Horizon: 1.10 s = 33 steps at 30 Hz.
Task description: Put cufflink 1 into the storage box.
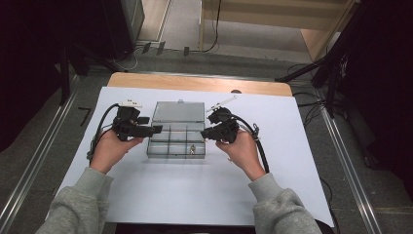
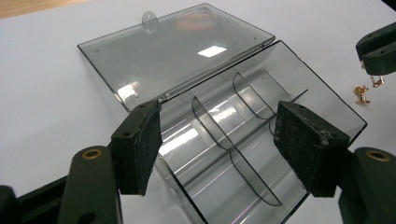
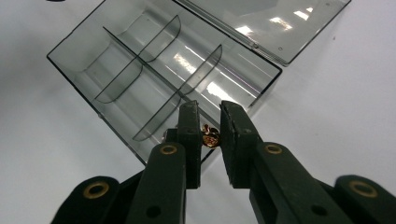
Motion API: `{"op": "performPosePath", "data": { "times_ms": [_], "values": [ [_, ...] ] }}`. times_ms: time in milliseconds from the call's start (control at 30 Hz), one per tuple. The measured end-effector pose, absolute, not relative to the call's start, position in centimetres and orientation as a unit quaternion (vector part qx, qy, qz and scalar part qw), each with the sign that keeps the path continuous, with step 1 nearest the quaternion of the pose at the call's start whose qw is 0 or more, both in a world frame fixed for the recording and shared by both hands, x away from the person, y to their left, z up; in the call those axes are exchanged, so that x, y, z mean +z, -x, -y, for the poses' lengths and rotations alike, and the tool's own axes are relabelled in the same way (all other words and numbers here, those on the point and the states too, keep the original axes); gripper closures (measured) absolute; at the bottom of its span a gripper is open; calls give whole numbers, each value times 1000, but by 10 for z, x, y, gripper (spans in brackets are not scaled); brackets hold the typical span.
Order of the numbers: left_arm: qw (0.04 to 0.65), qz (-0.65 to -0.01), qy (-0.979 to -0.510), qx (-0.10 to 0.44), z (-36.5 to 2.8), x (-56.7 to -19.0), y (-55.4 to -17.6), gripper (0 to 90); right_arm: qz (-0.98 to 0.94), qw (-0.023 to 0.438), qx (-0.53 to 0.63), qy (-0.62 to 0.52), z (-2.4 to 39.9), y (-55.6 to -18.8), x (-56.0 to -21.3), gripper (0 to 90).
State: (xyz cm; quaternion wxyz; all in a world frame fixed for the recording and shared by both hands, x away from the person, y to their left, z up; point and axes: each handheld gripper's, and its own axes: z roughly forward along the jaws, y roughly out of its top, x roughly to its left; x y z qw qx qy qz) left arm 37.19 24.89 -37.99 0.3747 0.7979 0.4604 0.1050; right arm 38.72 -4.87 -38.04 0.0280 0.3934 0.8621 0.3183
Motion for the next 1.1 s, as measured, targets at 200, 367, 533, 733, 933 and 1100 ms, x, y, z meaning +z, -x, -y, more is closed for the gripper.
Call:
{"op": "performPosePath", "data": {
  "times_ms": [200, 367, 533, 733, 933, 1100],
  "values": [
    [374, -464, -796, 109, -252, -380, -370, 328, -865, 23, 321, -384, 42, -387, -381, 802],
    [374, -464, -796, 109, -253, -380, -369, 328, -868, 18, 323, -378, 35, -387, -382, 802],
    [373, -468, -793, 111, -255, -380, -368, 328, -870, 14, 324, -372, 29, -387, -383, 802],
    [373, -469, -792, 111, -256, -381, -367, 328, -873, 11, 325, -364, 22, -386, -384, 802],
    [372, -471, -792, 115, -258, -383, -367, 329, -873, 9, 324, -364, 17, -387, -385, 801],
    [375, -469, -791, 116, -259, -383, -367, 328, -875, 8, 324, -360, 12, -387, -387, 801]
  ]
}}
